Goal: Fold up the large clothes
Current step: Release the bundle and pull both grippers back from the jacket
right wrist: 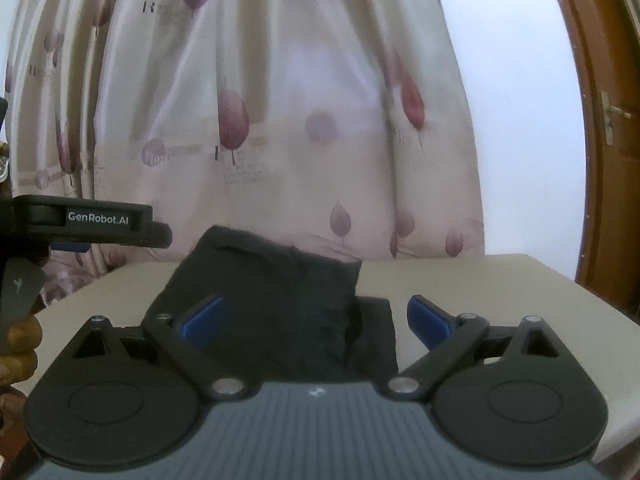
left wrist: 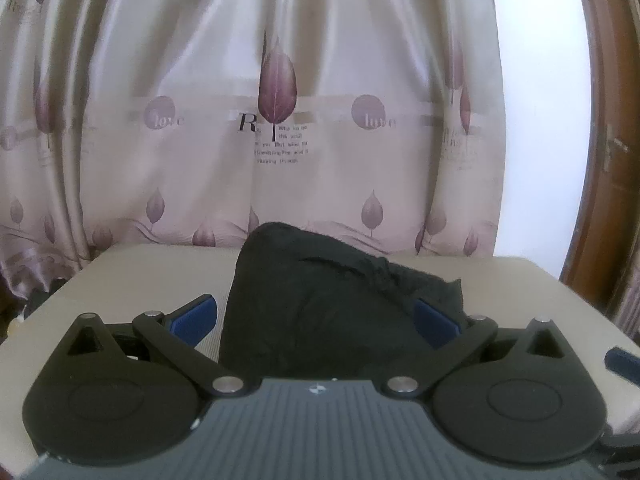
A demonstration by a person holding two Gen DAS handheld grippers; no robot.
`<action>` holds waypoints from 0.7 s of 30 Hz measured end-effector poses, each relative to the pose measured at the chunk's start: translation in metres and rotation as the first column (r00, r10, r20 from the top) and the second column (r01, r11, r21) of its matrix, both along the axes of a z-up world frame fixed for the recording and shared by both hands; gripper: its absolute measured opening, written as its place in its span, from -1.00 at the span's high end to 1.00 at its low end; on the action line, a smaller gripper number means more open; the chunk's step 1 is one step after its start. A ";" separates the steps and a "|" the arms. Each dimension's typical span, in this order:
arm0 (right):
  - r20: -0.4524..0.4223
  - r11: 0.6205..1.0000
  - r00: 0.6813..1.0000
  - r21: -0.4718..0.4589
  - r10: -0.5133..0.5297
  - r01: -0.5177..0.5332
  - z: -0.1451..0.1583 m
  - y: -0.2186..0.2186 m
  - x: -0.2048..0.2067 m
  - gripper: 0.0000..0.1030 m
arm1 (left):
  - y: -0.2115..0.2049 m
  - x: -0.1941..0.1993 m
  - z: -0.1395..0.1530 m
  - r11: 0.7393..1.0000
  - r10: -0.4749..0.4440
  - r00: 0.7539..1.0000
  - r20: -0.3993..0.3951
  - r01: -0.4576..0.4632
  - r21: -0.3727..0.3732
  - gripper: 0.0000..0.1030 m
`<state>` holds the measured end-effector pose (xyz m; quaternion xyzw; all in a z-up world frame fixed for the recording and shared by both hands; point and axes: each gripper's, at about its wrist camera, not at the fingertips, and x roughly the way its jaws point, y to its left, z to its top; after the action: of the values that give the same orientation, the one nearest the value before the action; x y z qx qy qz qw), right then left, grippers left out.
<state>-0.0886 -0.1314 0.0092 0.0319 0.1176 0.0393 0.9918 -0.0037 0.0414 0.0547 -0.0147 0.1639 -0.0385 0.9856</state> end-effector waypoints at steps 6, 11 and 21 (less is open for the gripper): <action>0.005 1.000 1.000 -0.009 -0.011 0.012 0.002 -0.001 0.000 -0.92 | -0.002 0.005 -0.007 1.000 -0.023 0.998 -0.057 0.024 0.004 -1.00; 0.004 1.000 1.000 -0.017 -0.005 0.005 0.002 -0.004 0.002 -0.92 | -0.001 0.007 -0.009 1.000 -0.030 0.997 -0.072 0.030 0.003 -1.00; -0.021 1.000 1.000 -0.029 -0.010 0.010 0.000 -0.007 0.007 -0.92 | -0.003 0.007 -0.015 0.999 -0.017 0.997 -0.075 0.019 0.030 -1.00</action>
<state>-0.0817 -0.1386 0.0094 0.0186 0.1283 0.0324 0.9910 0.0029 0.0387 0.0393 0.0005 0.2012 -0.0443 0.9785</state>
